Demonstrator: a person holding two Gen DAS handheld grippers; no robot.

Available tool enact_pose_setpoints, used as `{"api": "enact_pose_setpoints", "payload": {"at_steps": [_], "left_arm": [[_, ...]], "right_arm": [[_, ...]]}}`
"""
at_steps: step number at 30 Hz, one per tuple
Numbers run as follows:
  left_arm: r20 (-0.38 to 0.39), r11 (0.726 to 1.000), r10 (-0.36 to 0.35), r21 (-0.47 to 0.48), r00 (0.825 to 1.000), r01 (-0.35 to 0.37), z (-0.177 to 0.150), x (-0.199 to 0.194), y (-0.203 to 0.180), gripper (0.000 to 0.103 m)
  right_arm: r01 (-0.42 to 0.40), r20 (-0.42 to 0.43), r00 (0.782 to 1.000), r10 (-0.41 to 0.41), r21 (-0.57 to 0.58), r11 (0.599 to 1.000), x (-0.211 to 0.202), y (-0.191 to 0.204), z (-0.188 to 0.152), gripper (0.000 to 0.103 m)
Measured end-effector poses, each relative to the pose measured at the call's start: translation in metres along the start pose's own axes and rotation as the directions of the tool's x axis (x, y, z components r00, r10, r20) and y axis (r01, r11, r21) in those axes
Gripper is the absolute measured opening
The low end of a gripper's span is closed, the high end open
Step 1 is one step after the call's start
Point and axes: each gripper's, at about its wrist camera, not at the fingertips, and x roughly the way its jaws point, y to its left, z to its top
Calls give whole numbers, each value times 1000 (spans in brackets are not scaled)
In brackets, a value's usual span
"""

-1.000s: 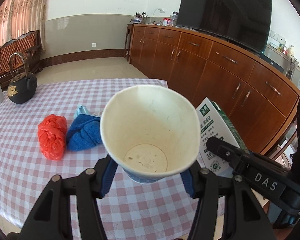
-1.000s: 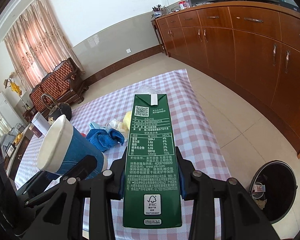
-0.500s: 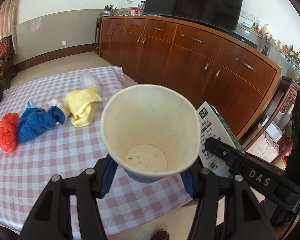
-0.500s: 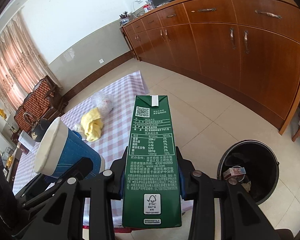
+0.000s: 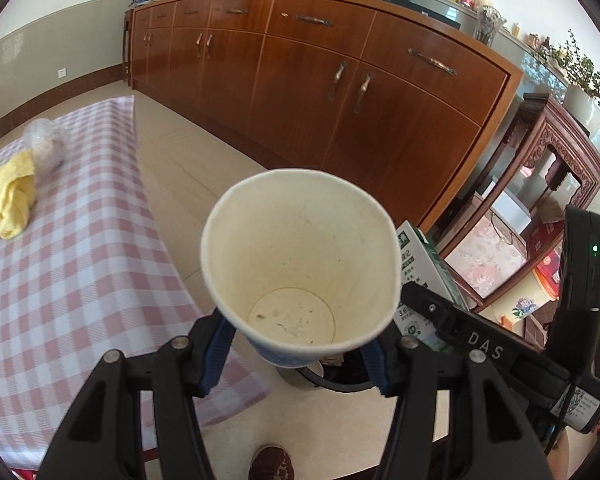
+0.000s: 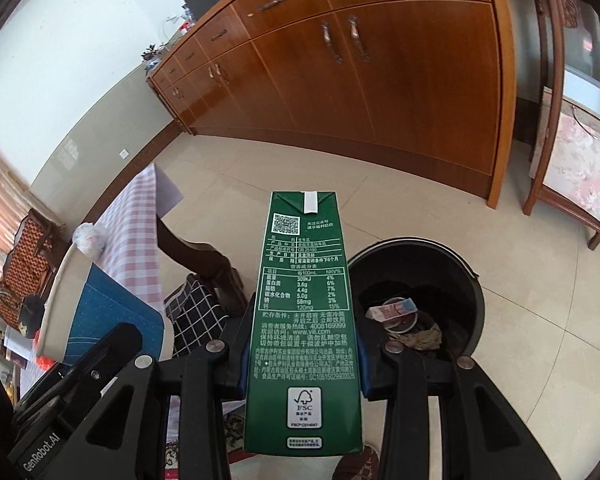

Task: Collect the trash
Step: 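Carry the cup and carton over the black bin and open both tools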

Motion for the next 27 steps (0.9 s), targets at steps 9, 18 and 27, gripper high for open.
{"api": "enact_pose_setpoints", "payload": {"at_steps": [9,18,27], "left_arm": [[-121,999,-16,35,992,20,-13,67,-39,58],[-225,1000,0,-1,974,0,-24,119,-46,59],[-324,998,56,28,945,-49,-32,162,-55,70]], "right_arm": [[96,-83,993,-87,114,989,39,-72,7,41],[174,-187,972,-144,160,972,94,-110,18,41],[275,-178,952,-250,134,952,105,-119,23,60]]}}
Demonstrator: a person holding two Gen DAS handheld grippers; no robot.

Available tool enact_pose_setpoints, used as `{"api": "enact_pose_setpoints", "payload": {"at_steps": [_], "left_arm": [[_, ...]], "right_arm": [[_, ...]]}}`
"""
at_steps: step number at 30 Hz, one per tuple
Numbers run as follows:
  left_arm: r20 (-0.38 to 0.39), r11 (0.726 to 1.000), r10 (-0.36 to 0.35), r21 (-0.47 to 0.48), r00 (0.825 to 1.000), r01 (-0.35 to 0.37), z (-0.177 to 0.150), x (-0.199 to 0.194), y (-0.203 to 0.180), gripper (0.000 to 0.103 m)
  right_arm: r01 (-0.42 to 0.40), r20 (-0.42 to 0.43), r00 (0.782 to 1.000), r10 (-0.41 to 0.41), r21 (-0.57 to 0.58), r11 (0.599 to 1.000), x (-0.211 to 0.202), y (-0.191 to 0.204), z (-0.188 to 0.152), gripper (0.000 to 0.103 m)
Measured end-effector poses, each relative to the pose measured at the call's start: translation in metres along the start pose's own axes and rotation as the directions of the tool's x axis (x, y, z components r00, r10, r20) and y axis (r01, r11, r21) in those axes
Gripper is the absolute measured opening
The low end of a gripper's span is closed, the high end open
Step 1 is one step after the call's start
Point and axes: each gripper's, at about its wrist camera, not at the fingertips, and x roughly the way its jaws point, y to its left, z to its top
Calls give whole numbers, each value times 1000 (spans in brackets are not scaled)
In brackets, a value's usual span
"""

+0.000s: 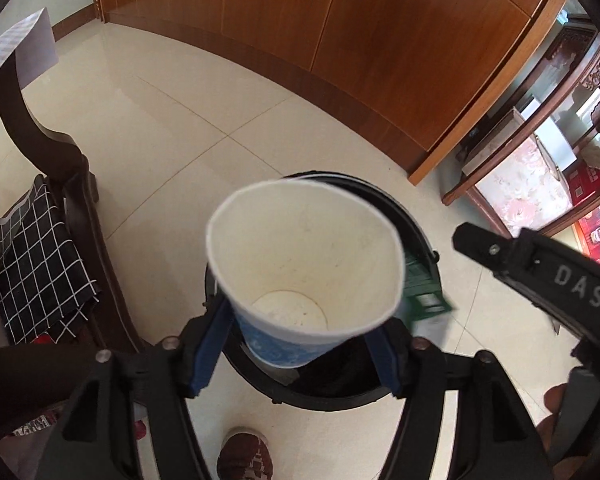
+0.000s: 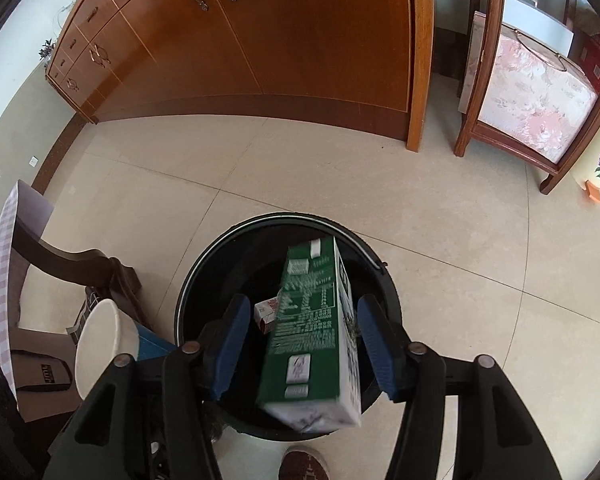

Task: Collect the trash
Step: 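Carry the cup and carton over the black bin and open both tools, then move both open tools back toward the table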

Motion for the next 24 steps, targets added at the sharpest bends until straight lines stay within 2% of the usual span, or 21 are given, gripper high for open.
{"api": "enact_pose_setpoints", "payload": {"at_steps": [5,12,18,22,24], "left_arm": [[35,999,22,26,999,-23,0,-12,-4,70],[155,997,67,34,986,-74,2,-59,-3,70],[199,999,35,32,979,-42,3,-96,5,70],[231,999,23,24,973,-29,-1,-120,13,70],[247,1000,16,18,969,-21,-3,-132,17,70]], "right_arm": [[10,60,998,-11,23,1000,-14,-8,1,60],[-14,77,997,10,49,999,-30,-13,-3,60],[-29,89,996,25,41,999,-50,-6,-12,60],[-53,101,994,47,48,997,-68,-1,-26,67],[-71,107,992,65,46,996,-79,3,-32,68]]}}
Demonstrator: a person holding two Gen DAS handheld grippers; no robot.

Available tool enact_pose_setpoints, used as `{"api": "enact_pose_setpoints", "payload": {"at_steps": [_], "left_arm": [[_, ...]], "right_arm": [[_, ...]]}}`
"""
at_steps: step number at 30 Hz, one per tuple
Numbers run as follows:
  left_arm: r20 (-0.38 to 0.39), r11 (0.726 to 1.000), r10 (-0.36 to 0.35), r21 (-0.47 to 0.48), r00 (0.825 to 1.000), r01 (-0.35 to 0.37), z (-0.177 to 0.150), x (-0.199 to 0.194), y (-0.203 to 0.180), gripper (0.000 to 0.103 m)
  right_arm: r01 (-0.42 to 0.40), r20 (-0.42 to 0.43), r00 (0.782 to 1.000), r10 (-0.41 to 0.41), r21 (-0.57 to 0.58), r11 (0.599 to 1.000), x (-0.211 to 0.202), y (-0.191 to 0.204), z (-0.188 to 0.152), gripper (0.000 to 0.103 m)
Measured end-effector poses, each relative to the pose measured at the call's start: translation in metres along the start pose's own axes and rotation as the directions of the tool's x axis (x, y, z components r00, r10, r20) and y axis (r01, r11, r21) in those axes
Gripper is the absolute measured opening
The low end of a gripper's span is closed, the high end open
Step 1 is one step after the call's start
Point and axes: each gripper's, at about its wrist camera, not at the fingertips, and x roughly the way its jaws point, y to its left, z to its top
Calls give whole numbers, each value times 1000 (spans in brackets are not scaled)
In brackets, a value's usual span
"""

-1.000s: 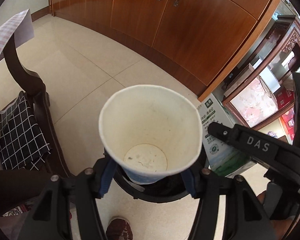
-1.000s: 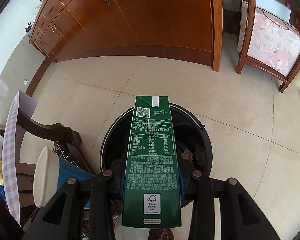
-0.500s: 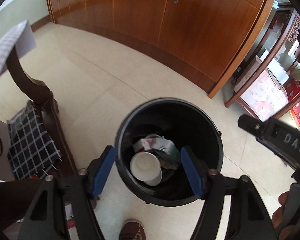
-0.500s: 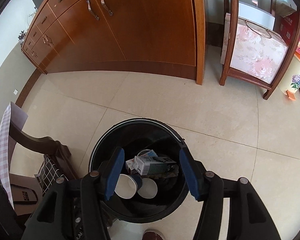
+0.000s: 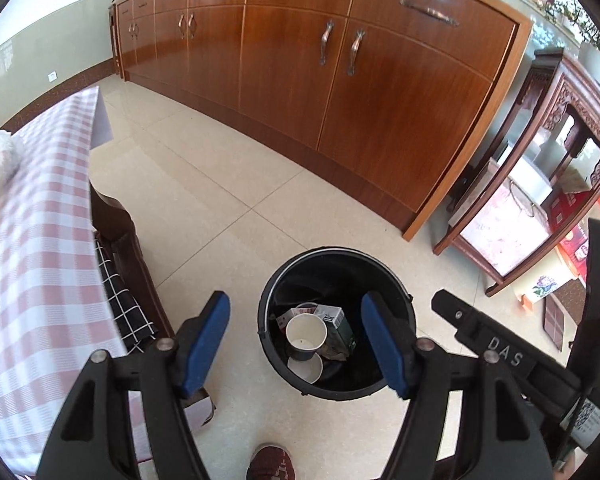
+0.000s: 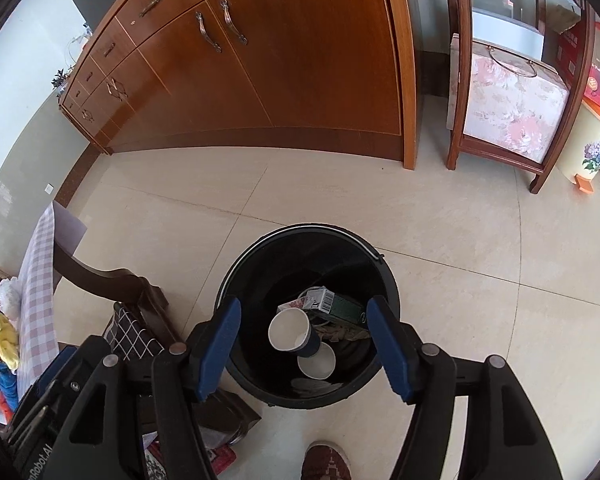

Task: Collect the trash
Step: 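Move both open tools back toward the table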

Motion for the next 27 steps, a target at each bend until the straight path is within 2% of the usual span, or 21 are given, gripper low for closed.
{"api": "enact_pose_setpoints", "payload": {"at_steps": [5,10,17,27], "left_arm": [[67,999,43,-29,997,-41,-1,-37,18,70],[118,993,90,-85,989,-80,0,-66,51,70],[160,976,176,-153,971,-152,-7,-96,97,70],[170,929,298,-277,939,-245,-30,-130,171,70]], "right_arm": [[-61,51,997,63,-44,997,-35,21,-5,69],[-149,93,982,163,-142,979,-66,62,-11,71],[-255,64,958,281,-265,930,-83,131,-33,71],[-329,0,932,363,-422,844,-86,217,-75,71]]}}
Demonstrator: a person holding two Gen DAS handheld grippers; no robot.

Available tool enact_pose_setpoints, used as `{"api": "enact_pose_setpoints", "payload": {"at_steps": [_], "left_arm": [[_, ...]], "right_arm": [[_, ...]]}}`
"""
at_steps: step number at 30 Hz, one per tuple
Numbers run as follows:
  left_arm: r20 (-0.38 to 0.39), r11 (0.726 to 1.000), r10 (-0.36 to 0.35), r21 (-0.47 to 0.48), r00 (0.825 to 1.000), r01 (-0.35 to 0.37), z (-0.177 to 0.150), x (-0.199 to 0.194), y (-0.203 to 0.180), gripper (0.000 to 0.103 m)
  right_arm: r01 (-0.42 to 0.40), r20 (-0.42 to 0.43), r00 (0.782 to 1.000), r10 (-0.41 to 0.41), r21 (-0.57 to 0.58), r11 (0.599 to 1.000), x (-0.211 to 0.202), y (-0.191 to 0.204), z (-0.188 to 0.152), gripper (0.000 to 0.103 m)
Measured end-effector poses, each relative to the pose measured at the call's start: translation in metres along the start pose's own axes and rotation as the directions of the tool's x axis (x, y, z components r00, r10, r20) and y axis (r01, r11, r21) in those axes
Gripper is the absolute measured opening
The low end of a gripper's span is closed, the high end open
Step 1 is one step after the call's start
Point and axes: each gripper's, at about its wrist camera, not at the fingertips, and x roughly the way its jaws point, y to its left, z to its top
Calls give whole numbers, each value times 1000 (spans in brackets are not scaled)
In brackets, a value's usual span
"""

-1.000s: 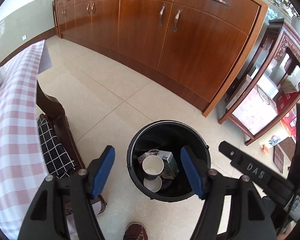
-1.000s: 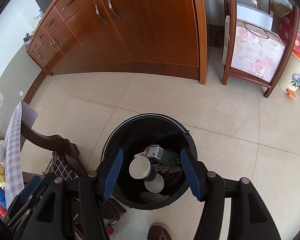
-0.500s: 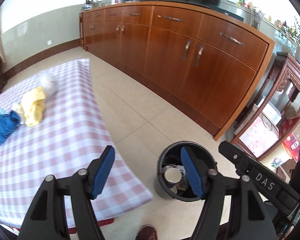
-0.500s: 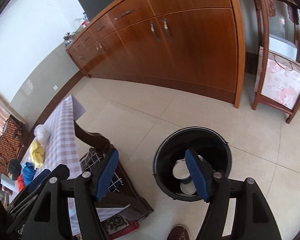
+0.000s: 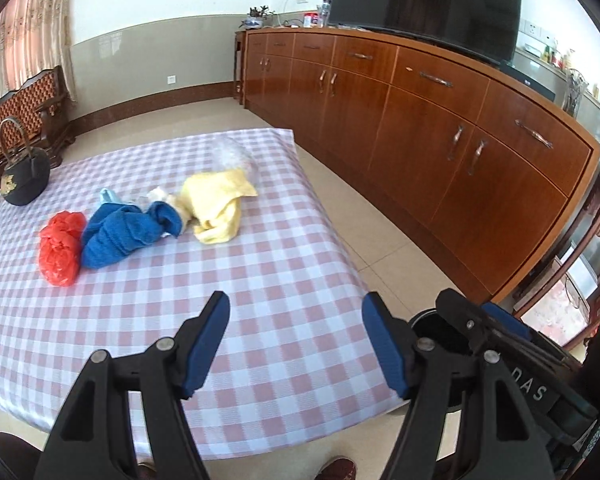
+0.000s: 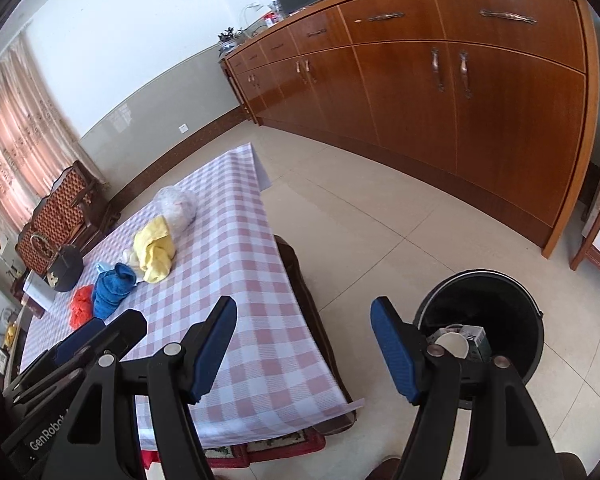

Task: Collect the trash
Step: 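Move both open tools back toward the table, then grasp the red plastic bag with the left tool while the right tool grasps the yellow cloth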

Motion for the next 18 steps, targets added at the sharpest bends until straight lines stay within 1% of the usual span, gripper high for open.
{"api": "enact_pose_setpoints", "payload": {"at_steps": [7,13,18], "left_arm": [[17,992,94,-84,995,-92,0,-6,60,70],[15,977,165,-140,986,-161,2,-3,104,70],[14,962,208,-184,978,-202,4,-2,134,70]], "right_arm": [[-70,-29,997,68,-77,995,22,48,-2,71],[-112,-55,993,106,-137,984,43,83,-2,71],[-142,-73,989,131,-170,975,61,113,0,71]]}}
